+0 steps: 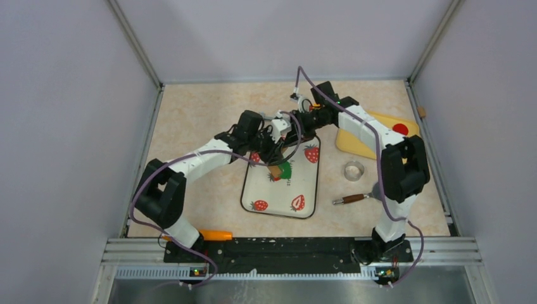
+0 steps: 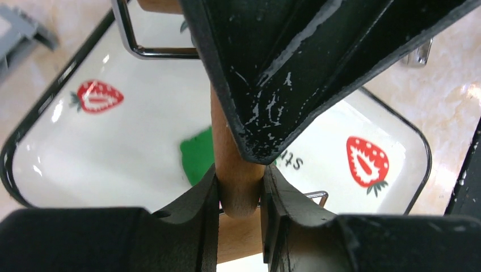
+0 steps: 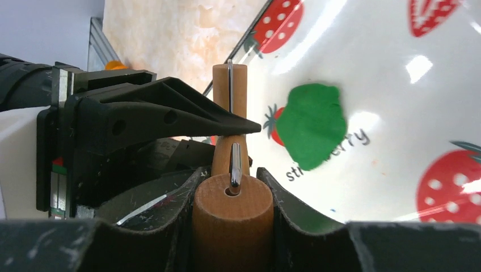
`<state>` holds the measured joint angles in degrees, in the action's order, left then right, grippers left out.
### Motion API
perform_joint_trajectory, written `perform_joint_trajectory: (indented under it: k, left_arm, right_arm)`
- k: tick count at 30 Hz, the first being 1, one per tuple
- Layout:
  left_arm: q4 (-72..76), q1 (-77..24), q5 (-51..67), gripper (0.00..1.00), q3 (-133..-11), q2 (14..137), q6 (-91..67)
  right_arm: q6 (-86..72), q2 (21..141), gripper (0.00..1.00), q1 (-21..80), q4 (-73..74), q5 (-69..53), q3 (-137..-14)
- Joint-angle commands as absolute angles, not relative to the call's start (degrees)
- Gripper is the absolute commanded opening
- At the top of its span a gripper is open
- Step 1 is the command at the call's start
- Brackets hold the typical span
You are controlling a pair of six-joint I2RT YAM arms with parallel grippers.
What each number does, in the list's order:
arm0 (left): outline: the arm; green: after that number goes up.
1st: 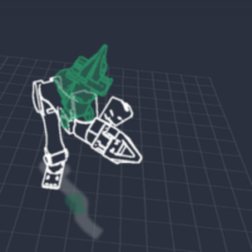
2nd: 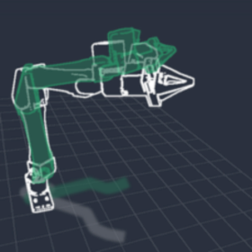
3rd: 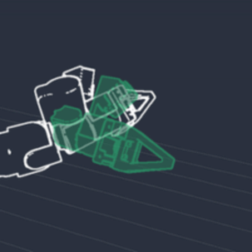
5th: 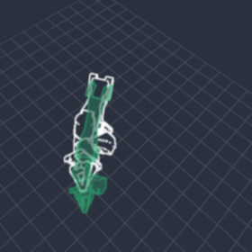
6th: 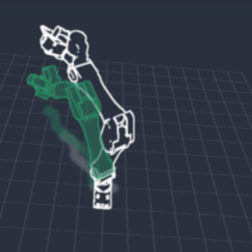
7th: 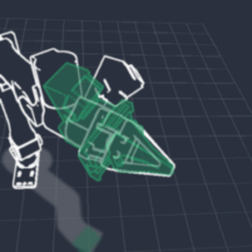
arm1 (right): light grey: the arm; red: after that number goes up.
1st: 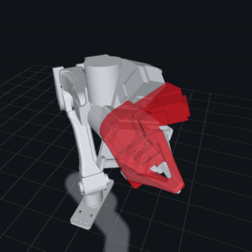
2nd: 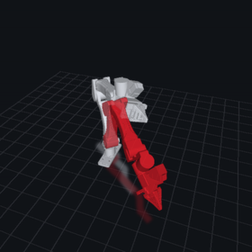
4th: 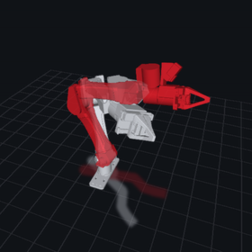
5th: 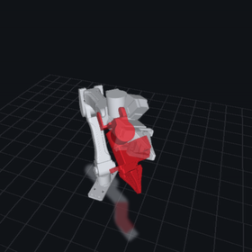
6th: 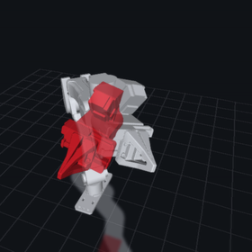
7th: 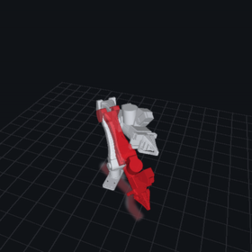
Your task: Roll out the dumpling wrappers from the dough
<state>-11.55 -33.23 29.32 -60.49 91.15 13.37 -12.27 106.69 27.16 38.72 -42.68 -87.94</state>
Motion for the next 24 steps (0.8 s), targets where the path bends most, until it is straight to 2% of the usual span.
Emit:
perform_joint_trajectory:
  k: [1, 11, 24]
  left_arm:
    - [-5.86, -33.77, 36.86, 0.0, -67.39, 95.61, 11.69]
    - [-3.76, -31.97, 35.13, 0.0, -66.34, 106.24, 10.2]
    - [-6.74, -30.11, 31.17, 0.0, -56.3, 101.3, 10.15]
  right_arm:
    - [-9.63, 105.8, 0.0, 24.05, 37.33, -38.26, -85.63]
    - [-8.73, 110.99, 0.0, 24.08, 35.15, -32.78, -82.58]
    - [-7.81, 114.48, 0.0, 29.84, 31.28, -31.62, -78.05]
